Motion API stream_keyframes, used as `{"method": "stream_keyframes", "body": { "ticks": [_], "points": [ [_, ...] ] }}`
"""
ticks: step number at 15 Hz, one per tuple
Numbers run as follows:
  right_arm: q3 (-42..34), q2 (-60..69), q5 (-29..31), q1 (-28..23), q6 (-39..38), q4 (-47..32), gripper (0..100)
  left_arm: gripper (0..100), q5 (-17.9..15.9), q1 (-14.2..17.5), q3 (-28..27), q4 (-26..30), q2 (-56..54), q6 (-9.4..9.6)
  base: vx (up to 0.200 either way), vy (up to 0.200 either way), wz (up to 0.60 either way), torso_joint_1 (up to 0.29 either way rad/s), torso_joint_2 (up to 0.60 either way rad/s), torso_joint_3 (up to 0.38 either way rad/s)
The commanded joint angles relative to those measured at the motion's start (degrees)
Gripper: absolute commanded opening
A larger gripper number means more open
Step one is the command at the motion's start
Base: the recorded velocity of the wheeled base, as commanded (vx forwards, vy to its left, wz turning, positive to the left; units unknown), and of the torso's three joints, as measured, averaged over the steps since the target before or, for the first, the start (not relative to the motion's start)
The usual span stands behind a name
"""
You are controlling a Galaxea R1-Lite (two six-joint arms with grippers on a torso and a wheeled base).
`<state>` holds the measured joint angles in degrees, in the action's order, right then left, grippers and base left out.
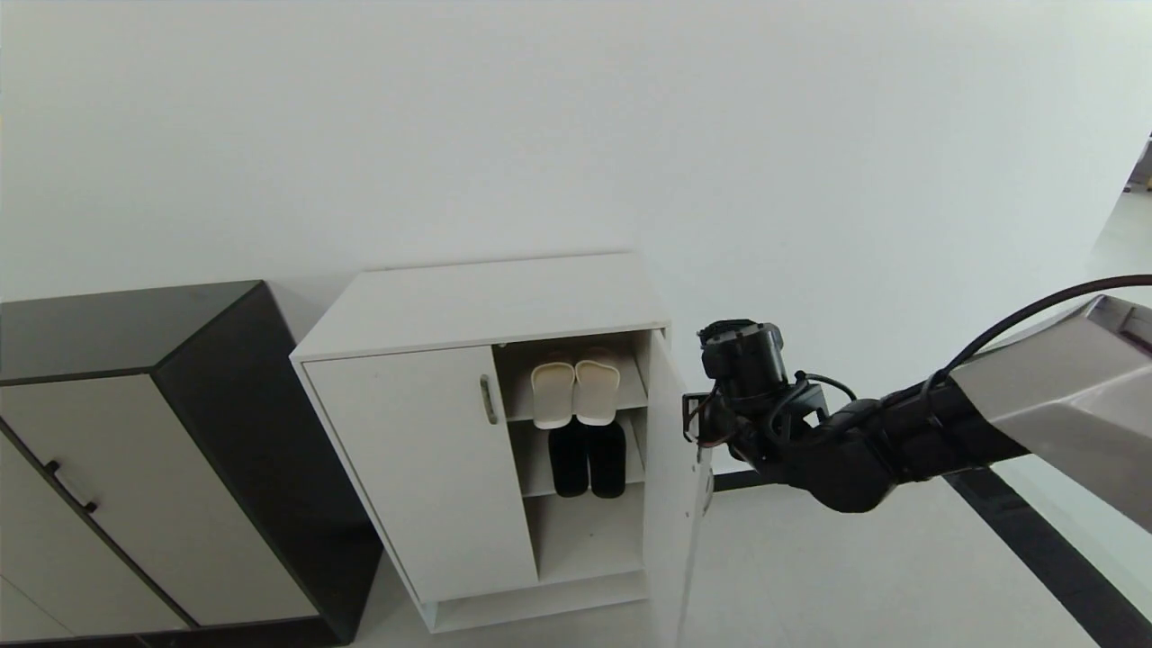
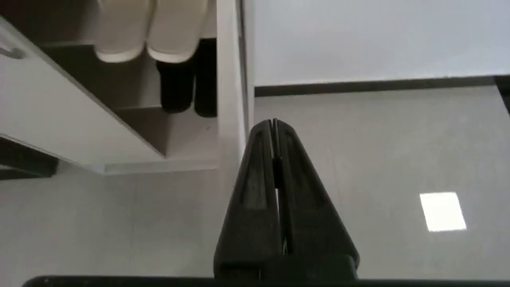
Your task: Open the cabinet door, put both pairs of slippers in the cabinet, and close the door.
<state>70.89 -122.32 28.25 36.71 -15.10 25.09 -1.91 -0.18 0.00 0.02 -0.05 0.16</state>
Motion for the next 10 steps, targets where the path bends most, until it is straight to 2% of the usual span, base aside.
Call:
{"method": "stream_keyframes", "body": {
  "ticks": [1,4,9,10],
  "points": [
    [-5.06,2.96,-0.03,1.09,3.06,3.48,0,0,-0.02,0.01,0.0,-0.02,0.05,0.02,0.0,0.0,0.0,0.0,0.0,0.0],
    [-10.77,3.67,-1.53,1.61,5.96,10.6,0,0,-0.02,0.01,0.0,-0.02,0.05,-0.07,0.0,0.0,0.0,0.0,0.0,0.0],
    [-11.12,2.96,-1.79,3.02,6.14,11.74,0,0,-0.02,0.01,0.0,-0.02,0.05,-0.07,0.0,0.0,0.0,0.0,0.0,0.0],
    [-11.21,2.88,-1.79,3.28,6.05,11.74,0,0,-0.02,0.01,0.0,-0.02,0.05,-0.07,0.0,0.0,0.6,0.002,0.0,0.002]
  ]
}}
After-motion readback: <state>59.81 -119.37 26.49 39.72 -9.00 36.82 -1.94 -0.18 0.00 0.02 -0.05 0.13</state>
